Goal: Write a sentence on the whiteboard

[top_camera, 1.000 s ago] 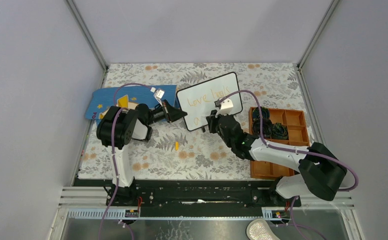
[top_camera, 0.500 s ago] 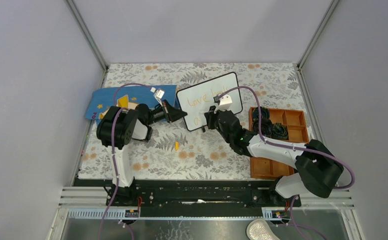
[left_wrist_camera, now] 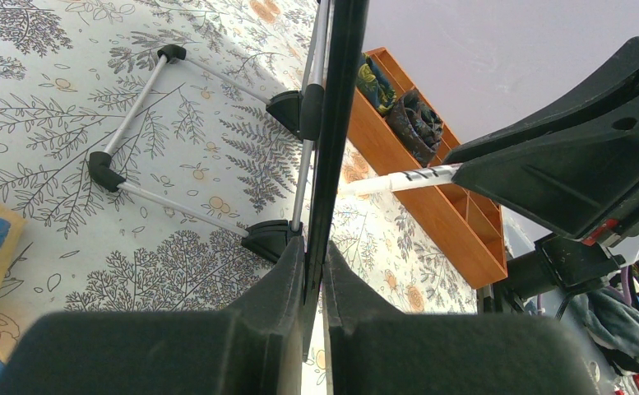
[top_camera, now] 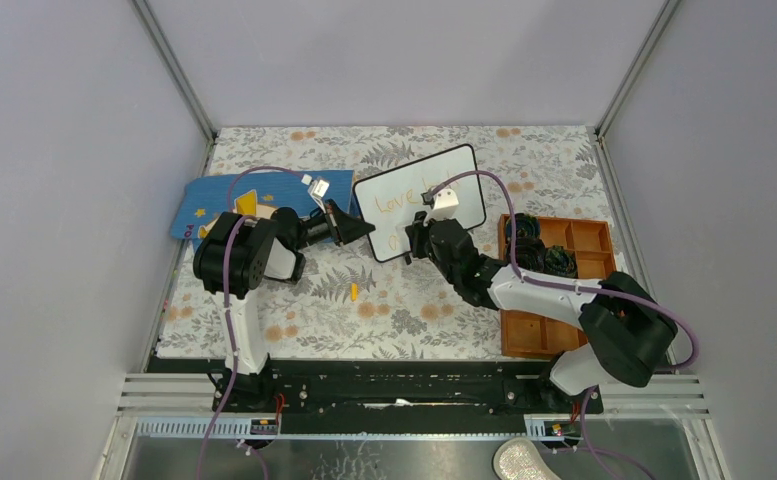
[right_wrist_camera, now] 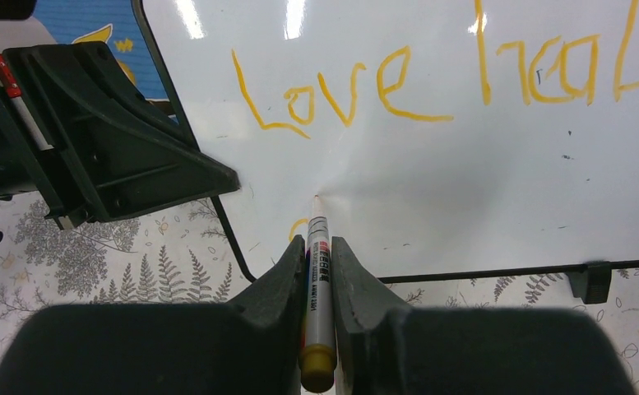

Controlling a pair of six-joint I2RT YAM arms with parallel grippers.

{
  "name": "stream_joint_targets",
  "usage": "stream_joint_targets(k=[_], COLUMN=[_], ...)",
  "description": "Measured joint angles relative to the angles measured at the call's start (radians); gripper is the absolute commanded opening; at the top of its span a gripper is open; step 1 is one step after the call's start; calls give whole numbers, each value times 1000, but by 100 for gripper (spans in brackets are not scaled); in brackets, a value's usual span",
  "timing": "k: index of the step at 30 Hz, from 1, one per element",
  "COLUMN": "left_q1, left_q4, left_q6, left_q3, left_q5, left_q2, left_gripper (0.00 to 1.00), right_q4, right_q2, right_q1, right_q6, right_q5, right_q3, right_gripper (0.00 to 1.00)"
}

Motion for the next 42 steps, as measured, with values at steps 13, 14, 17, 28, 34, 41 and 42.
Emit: stream_joint_targets(k=[13,14,17,28,34,41,42], left_q1=[0,0,0,0,0,0,0], left_q4=[-2,-2,-3,-5,-10,-10,-10], left_q6=[4,5,5,8,10,11,11], left_q3=[0,0,0,0,0,0,0], left_q5=[0,0,0,0,0,0,0], left_q2=[0,0,0,0,-4,-5,-6], left_gripper=[0,0,0,0,0,0,0], right_q4=[-14,-15,-18,-27,-44,-68,-69], right_q2=[22,22,22,11,7,0,-4], right_q1=[0,0,0,0,0,0,0], right_q6=[14,14,18,43,48,51,51], right_q5=[6,6,6,1,-4,-3,-2], right_q3=[6,6,3,-46,-64,-81,-83], right_gripper=[0,0,0,0,0,0,0])
